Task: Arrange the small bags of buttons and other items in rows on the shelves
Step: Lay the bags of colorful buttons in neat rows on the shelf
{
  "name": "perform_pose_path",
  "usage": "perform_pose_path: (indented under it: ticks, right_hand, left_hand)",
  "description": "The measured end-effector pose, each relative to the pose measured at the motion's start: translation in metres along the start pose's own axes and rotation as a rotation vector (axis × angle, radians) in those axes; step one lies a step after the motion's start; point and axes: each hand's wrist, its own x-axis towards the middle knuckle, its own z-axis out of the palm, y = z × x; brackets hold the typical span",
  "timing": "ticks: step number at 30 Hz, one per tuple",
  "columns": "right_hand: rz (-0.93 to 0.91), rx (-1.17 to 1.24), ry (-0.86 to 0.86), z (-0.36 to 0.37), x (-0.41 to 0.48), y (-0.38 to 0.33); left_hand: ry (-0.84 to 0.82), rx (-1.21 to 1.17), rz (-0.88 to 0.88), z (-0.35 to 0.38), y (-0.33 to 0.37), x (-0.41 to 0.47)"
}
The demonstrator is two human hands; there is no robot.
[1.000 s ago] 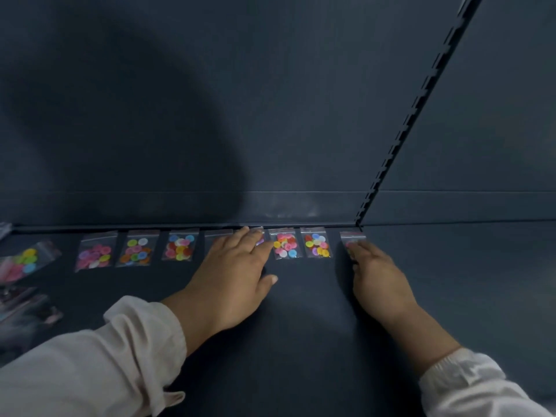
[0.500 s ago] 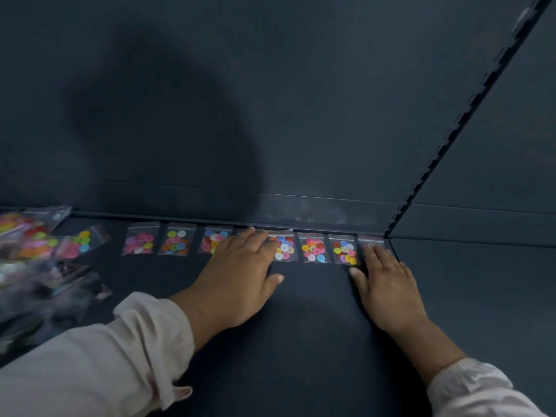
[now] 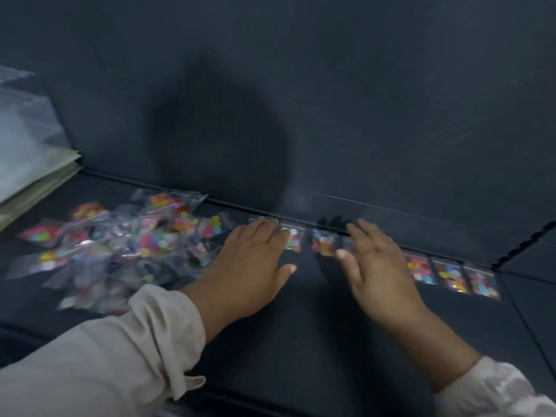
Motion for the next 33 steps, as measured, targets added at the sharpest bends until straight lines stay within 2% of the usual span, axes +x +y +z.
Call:
perform_pose_path:
  ticks: [6, 11, 16, 23, 28, 31, 33]
  right_hand:
    - [-0.264, 0.095, -0.194, 0.041, 0.004, -0.118]
    - [-0.315, 0.076, -0.245, 0.075, 0.004, -0.166]
    - [-0.258, 0.023, -0.325, 0.103, 0.001, -0.190]
    - [-0.196, 0.090, -0.280, 0.120, 0.007, -0.232]
    - [-0.201, 0.101, -0.259, 0.132, 0.010, -0.257]
    - [-0.231, 0.272, -0.237, 0.126, 0.017, -0.264]
    - [-0.186, 0.370, -0.119, 0.116, 0.030, -0.258]
  left_hand:
    - [0.012, 0.111, -0.119, -0.013, -0.082, -0.048]
    - [-0.074, 0.142, -0.210, -0.012, -0.125, -0.084]
    - [-0.110, 0.132, -0.237, 0.000, -0.156, -0.109]
    - [-0.071, -0.003, -0.134, 0.008, -0.199, -0.113]
    - [-0.051, 0.008, -0.037, 0.005, -0.238, -0.113]
    - [-0.043, -0.023, -0.026, -0.004, -0.252, -0.112]
    - [0.045, -0.091, -0.042, -0.017, -0.246, -0.104]
